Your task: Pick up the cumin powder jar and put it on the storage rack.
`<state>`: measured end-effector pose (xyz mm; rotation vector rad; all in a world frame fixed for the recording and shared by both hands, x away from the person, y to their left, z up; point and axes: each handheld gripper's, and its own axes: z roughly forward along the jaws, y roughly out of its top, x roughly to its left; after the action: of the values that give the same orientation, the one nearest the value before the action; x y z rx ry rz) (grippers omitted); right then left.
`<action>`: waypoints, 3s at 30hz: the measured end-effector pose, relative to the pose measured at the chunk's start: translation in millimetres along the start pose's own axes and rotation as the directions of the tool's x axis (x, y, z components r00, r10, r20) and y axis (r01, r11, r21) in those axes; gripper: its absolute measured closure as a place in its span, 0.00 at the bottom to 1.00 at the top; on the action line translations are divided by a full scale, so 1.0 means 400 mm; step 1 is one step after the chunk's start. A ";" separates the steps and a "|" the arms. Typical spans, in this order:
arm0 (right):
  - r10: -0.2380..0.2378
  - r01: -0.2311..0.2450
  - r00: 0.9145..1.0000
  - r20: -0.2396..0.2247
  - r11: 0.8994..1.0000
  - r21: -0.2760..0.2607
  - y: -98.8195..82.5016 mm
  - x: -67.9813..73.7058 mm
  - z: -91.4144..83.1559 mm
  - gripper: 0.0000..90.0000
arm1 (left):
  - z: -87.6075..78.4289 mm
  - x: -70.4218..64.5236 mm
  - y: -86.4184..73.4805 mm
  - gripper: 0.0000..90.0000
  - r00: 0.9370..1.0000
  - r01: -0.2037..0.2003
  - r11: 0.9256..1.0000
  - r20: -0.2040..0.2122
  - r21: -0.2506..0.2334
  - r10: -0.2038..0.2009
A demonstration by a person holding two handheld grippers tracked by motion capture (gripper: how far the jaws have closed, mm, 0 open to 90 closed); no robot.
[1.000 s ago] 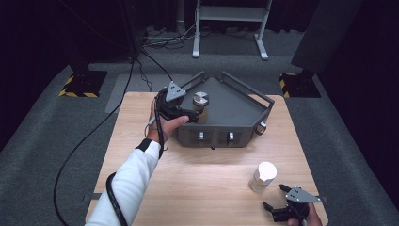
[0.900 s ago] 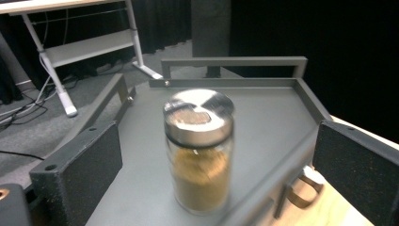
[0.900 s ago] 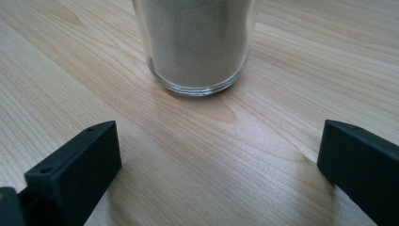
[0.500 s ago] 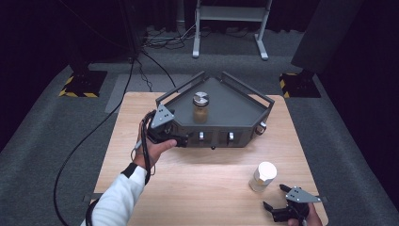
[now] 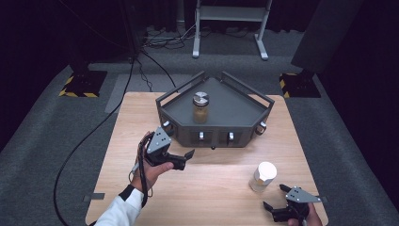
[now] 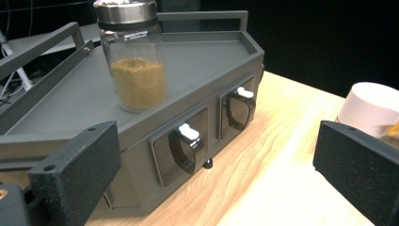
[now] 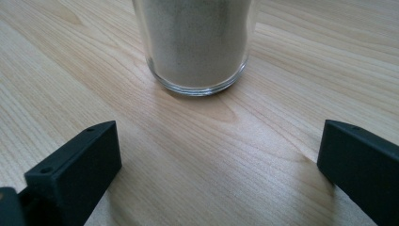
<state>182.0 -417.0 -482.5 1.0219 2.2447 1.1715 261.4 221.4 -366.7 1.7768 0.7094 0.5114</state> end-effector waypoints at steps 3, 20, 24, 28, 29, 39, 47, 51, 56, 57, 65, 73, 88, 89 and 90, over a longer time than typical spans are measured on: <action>0.000 0.000 1.000 0.000 1.000 0.000 0.000 0.000 0.000 0.00 | -0.009 -0.008 -0.024 0.02 1.000 0.009 1.000 0.000 -0.004 -0.009; 0.000 0.000 1.000 0.000 1.000 0.000 0.000 0.000 0.000 0.00 | -0.040 -0.061 -0.142 0.02 0.999 -0.003 1.000 -0.039 0.016 0.004; 0.000 0.000 1.000 0.000 1.000 0.000 0.000 0.000 0.000 0.00 | -0.042 -0.074 -0.166 0.02 0.998 -0.016 0.999 -0.055 0.045 0.019; -0.001 0.001 1.000 -0.002 1.000 0.000 0.000 -0.001 0.000 0.00 | -0.044 -0.081 -0.188 0.02 0.998 -0.020 0.997 -0.064 0.071 0.025; -0.001 0.001 1.000 -0.002 1.000 0.000 0.000 -0.001 0.000 0.00 | -0.046 -0.082 -0.193 0.02 0.998 -0.014 0.997 -0.068 0.073 0.019; -0.003 0.003 1.000 -0.006 1.000 0.000 0.000 -0.002 0.000 0.00 | -0.040 -0.077 -0.237 0.02 0.997 0.016 0.992 -0.083 0.125 -0.005; -0.003 0.003 1.000 -0.006 1.000 0.000 0.000 -0.002 0.000 0.00 | -0.030 -0.068 -0.278 0.02 0.995 0.058 0.982 -0.089 0.179 -0.043; -0.004 0.004 1.000 -0.007 1.000 0.000 0.000 -0.002 0.000 0.00 | -0.027 -0.065 -0.300 0.02 0.994 0.078 0.978 -0.085 0.193 -0.063; -0.004 0.004 1.000 -0.007 1.000 0.000 0.000 -0.002 0.000 0.00 | -0.020 -0.064 -0.310 0.02 0.994 0.086 0.973 -0.082 0.214 -0.070; -0.004 0.004 1.000 -0.007 1.000 0.000 0.000 -0.002 0.000 0.00 | -0.019 -0.063 -0.311 0.02 0.994 0.088 0.972 -0.082 0.217 -0.072; -0.004 0.004 1.000 -0.007 1.000 0.000 0.000 -0.002 0.000 0.00 | -0.012 -0.069 -0.318 0.02 0.993 0.081 0.966 -0.099 0.246 -0.058; -0.006 0.006 1.000 -0.011 1.000 0.000 0.000 -0.004 0.000 0.00 | -0.002 -0.078 -0.313 0.02 0.994 0.058 0.959 -0.102 0.276 -0.031; -0.006 0.006 1.000 -0.011 1.000 0.000 0.000 -0.004 0.000 0.00 | 0.002 -0.081 -0.323 0.01 0.995 0.051 0.963 -0.101 0.263 -0.025; -0.005 0.005 1.000 -0.010 1.000 0.000 0.000 -0.004 0.000 0.00 | 0.002 -0.082 -0.323 0.01 0.994 0.051 0.963 -0.103 0.263 -0.025; -0.006 0.006 1.000 -0.011 1.000 0.000 0.000 -0.004 0.000 0.00 | 0.002 -0.083 -0.323 0.00 0.994 0.053 0.963 -0.105 0.263 -0.026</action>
<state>182.8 -418.3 -482.5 1.0110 2.2539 1.1776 210.4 226.2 -489.7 1.9921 0.9171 0.5000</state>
